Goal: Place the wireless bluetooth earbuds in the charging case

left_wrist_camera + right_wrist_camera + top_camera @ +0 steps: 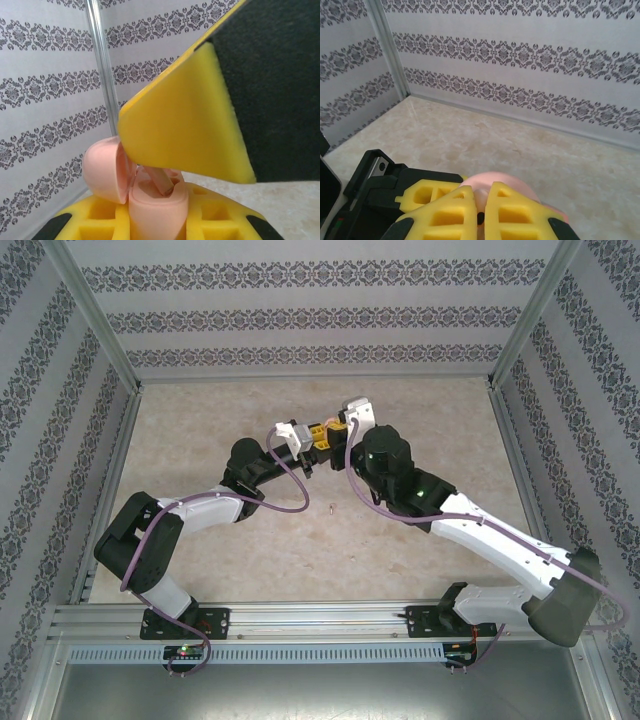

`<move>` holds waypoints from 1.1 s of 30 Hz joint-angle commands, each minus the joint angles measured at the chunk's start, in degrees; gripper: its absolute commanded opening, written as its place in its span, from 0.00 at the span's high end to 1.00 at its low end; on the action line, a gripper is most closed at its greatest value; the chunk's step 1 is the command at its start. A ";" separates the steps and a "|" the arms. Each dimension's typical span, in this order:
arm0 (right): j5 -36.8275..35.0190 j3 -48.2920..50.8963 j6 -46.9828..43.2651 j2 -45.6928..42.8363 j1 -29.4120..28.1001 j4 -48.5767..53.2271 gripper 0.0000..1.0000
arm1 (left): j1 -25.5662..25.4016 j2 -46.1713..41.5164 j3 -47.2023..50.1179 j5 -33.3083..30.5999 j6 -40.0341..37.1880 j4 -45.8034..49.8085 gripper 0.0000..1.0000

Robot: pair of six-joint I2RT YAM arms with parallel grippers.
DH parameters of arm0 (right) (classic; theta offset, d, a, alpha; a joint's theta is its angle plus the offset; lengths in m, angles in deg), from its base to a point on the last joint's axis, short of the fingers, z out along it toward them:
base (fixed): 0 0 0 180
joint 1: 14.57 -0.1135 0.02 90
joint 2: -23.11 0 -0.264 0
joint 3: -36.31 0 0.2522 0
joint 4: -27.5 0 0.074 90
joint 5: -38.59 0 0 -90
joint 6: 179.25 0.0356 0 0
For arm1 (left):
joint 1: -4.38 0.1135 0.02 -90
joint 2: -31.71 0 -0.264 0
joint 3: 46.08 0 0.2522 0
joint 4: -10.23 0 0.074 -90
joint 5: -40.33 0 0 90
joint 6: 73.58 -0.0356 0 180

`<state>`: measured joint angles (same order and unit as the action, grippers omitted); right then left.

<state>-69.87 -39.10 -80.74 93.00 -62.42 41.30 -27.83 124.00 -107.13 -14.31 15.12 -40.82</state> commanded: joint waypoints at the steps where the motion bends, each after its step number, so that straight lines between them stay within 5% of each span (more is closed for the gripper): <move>1: -0.78 1.27 -2.58 1.90 -2.52 6.80 0.91 | -0.31 -2.29 -2.61 -1.69 -0.81 -4.29 1.00; 10: -3.23 -0.15 -1.49 3.75 -3.81 7.08 0.89 | -0.34 -2.42 -2.66 -1.60 -0.59 -3.56 1.00; 17: -6.30 -3.39 3.30 4.71 -3.91 8.69 0.73 | -0.46 -0.80 -1.83 -2.13 1.27 -5.65 1.00; 24: -7.47 -5.87 6.38 5.35 -3.96 9.80 0.68 | -0.37 0.27 -1.41 -2.53 2.05 -6.79 1.00; 33: -8.64 -10.09 8.90 5.87 -3.90 12.11 0.45 | -0.33 1.05 -1.33 -3.02 2.55 -7.34 1.00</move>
<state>-77.76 -46.81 -73.57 98.27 -65.46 50.93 -27.80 124.67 -107.11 -17.09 16.56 -43.34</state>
